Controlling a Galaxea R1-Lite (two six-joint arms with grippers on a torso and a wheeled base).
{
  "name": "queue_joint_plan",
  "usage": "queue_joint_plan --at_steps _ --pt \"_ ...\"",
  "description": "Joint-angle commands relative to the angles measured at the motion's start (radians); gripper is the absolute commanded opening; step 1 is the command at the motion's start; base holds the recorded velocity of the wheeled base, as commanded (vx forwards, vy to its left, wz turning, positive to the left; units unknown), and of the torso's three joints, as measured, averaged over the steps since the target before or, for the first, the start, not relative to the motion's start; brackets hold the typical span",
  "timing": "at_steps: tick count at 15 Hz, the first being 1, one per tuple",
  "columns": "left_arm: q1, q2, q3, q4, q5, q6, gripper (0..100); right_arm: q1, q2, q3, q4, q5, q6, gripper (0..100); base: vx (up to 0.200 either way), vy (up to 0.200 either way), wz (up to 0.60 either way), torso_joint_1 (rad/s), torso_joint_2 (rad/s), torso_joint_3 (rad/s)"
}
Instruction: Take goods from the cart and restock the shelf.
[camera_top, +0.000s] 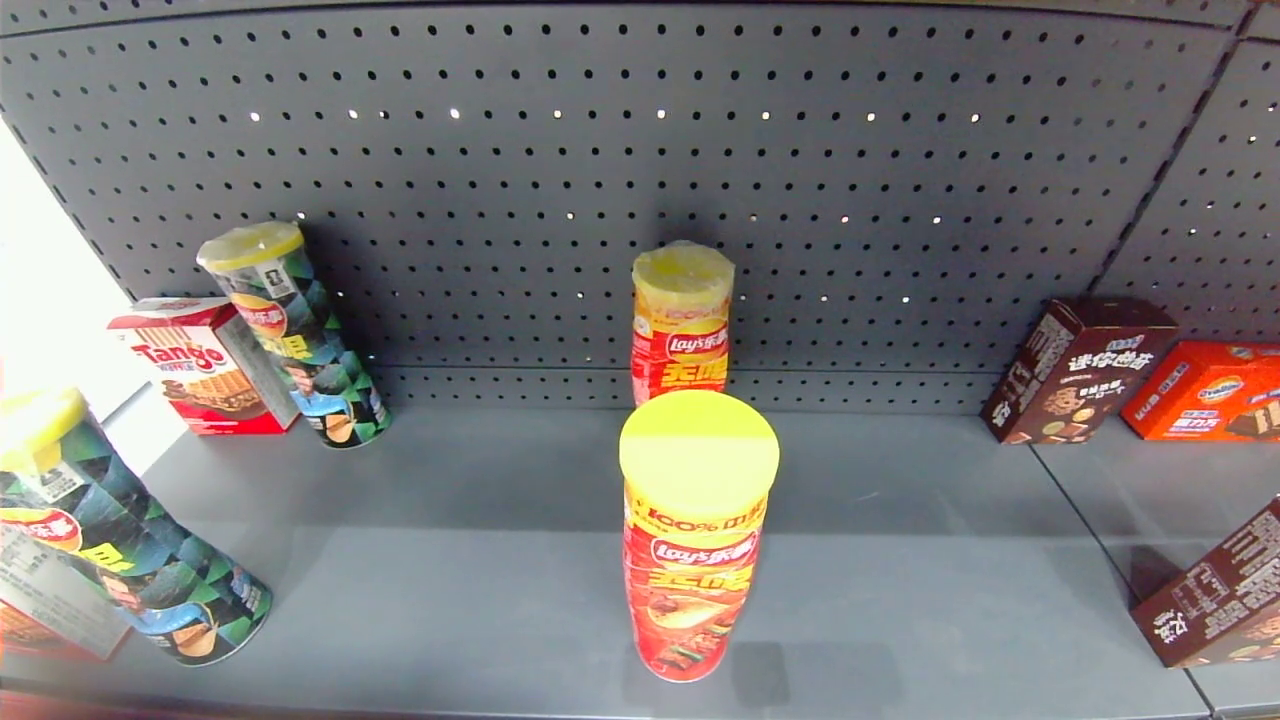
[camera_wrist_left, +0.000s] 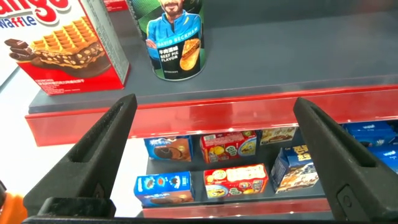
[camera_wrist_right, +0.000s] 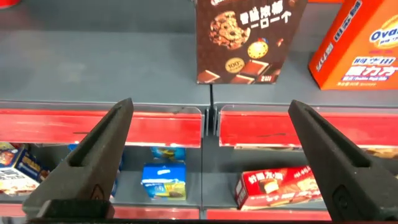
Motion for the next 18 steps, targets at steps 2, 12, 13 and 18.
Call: queue_joint_plan --at_steps 2,12,13,18 --pt "0.0 0.0 0.0 0.0 -0.003 0.001 100 0.003 -0.013 0.0 0.002 0.004 -0.001 100 0.0 0.0 0.0 0.0 0.0 0.0" --pt "0.001 0.0 0.0 -0.002 0.002 -0.055 100 0.003 -0.015 0.0 0.0 0.003 -0.001 100 -0.04 0.0 0.0 0.001 0.0 0.0" --pt "0.001 0.0 0.0 -0.002 0.002 -0.055 100 0.003 -0.013 0.0 0.002 0.003 -0.001 100 0.0 0.0 0.0 0.0 0.0 0.0" --pt "0.001 0.0 0.0 -0.002 0.002 -0.056 100 0.003 -0.013 0.0 0.0 0.003 -0.001 100 0.0 0.0 -0.24 0.001 0.0 -0.001"
